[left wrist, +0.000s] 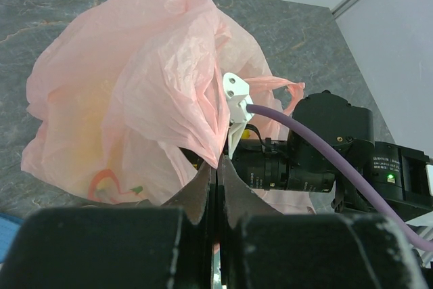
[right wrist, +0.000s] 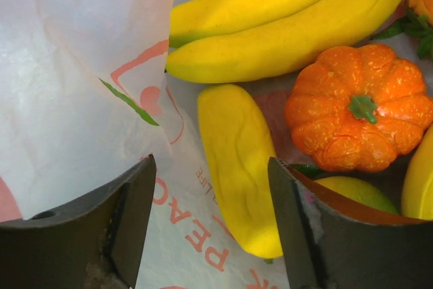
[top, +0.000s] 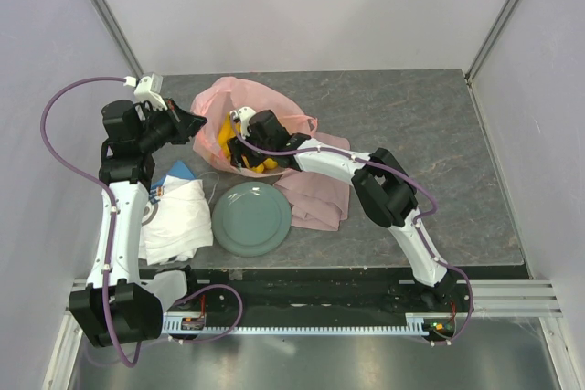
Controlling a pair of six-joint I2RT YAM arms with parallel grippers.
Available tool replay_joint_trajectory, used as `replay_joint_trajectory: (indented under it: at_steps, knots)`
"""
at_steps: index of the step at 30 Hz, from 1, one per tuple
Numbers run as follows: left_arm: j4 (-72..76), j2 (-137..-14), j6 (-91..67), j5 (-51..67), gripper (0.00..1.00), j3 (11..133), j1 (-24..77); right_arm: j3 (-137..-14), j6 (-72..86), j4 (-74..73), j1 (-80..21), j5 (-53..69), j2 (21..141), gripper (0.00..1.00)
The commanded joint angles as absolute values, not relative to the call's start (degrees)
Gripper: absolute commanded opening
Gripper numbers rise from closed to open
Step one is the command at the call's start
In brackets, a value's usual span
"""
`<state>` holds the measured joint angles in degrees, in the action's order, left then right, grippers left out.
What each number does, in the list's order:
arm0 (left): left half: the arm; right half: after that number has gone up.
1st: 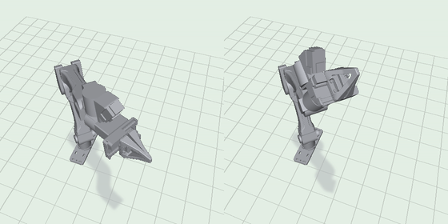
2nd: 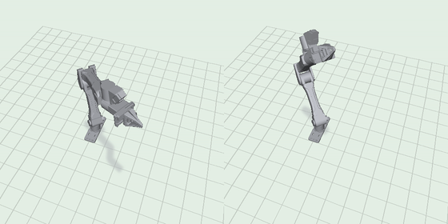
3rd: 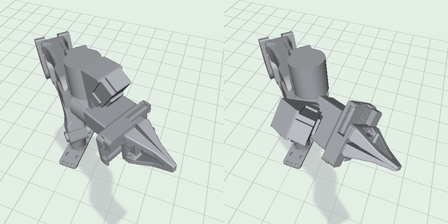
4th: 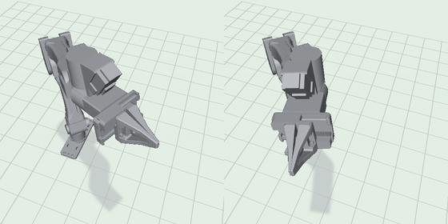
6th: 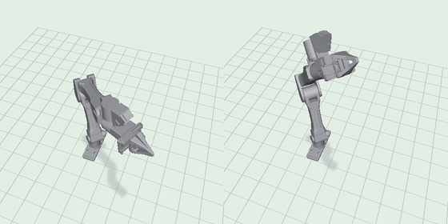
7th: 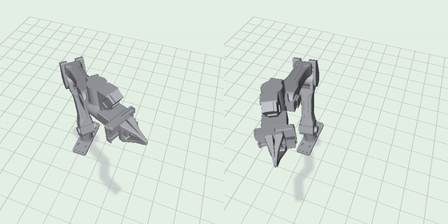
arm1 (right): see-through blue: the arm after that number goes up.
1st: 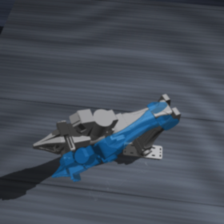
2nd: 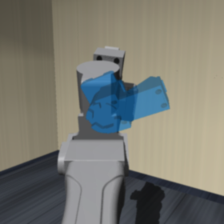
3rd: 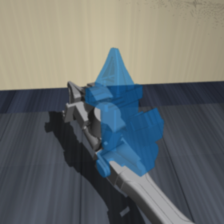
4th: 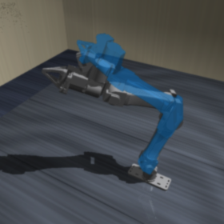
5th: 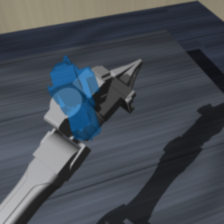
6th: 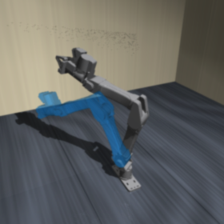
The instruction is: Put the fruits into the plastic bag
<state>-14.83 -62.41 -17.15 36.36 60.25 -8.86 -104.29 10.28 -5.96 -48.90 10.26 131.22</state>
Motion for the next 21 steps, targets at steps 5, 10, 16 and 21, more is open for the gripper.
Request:
replay_joint_trajectory:
  at_steps: [5, 10, 16, 21]
  knots:
    - [-12.9, -62.1, -18.7, 37.9, 0.02, 60.4, -8.6, -102.8, 10.3, -0.4, -48.7, 11.3, 126.0, 0.74]
    - [-13.1, -62.1, -18.7, 37.8, 0.02, 60.4, -8.6, -96.9, 11.7, 5.0, -47.6, 12.0, 118.9, 0.71]
    - [-13.1, -62.1, -18.7, 37.7, 0.01, 60.4, -8.6, -85.9, 11.3, 8.3, -46.1, 9.8, 105.9, 0.73]
    - [-13.1, -62.1, -18.6, 37.5, 0.02, 60.3, -8.6, -78.0, 13.0, 8.3, -41.0, 5.1, 98.4, 0.74]
